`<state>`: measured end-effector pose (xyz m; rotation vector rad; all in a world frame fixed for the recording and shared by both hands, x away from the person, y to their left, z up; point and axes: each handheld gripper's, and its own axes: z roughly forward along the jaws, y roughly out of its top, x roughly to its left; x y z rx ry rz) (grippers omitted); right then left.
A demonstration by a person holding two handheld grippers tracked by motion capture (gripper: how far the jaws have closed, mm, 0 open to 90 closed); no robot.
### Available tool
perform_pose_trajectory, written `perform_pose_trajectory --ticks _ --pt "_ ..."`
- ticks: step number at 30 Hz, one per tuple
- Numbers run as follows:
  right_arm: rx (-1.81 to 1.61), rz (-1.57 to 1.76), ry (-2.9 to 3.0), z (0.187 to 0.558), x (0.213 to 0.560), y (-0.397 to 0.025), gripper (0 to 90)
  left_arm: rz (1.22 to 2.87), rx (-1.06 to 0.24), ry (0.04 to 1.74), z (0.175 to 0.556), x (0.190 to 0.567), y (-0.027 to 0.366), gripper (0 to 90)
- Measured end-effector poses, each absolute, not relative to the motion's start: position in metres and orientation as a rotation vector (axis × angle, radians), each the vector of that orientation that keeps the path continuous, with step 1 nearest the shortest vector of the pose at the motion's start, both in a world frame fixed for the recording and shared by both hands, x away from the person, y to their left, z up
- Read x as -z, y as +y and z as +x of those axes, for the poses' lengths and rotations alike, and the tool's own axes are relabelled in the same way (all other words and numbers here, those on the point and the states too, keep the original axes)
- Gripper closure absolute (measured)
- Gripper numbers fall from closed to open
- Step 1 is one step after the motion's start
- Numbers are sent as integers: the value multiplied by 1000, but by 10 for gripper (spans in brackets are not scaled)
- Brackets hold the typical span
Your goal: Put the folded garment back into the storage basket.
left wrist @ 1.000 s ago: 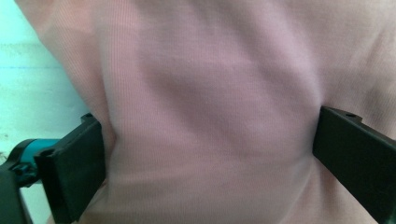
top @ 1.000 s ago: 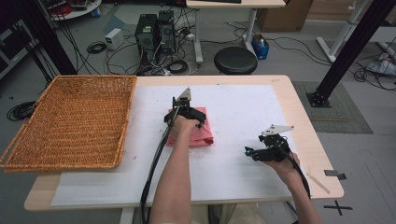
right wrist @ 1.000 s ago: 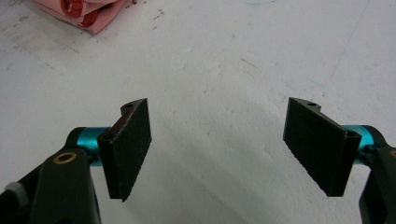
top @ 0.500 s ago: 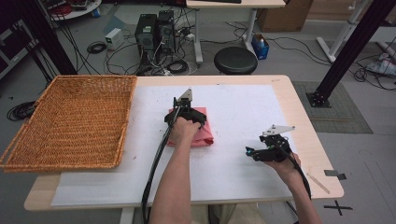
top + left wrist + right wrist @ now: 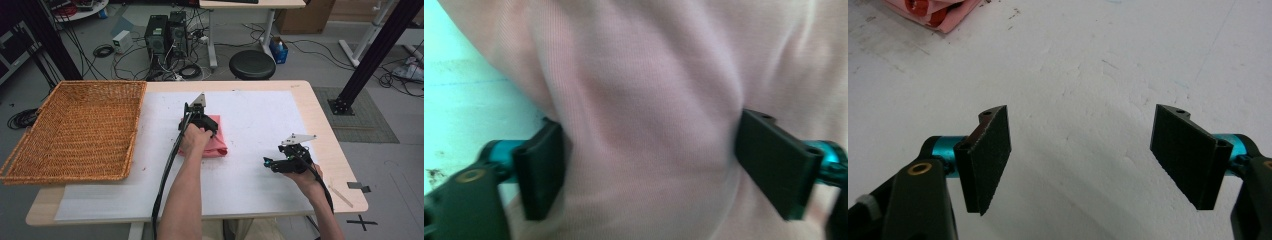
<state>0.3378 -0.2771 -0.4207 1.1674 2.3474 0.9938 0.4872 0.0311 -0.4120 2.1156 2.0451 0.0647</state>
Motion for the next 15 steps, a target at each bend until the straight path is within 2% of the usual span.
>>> perform_pose_trajectory --ticks 3,4,5,6,9,12,15 --pt "-997 1173 2344 337 420 -277 240 2120 -57 2030 487 411 34 281" --pt "-994 1169 2344 337 421 -278 240 2121 -52 2020 487 410 36 336" --pt "-994 1169 2344 337 421 -278 240 2125 -42 2012 486 409 37 336" --pt "-991 1174 2347 337 420 -277 240 2115 -35 2000 486 408 37 400" --pt "-993 1170 2346 336 420 -276 241 2117 -22 1973 485 408 35 509" --pt "-992 1168 2346 336 420 -276 241 2124 -20 1948 484 407 33 575" --pt "-991 1173 2346 336 420 -277 242 2135 -33 1932 482 407 31 603"
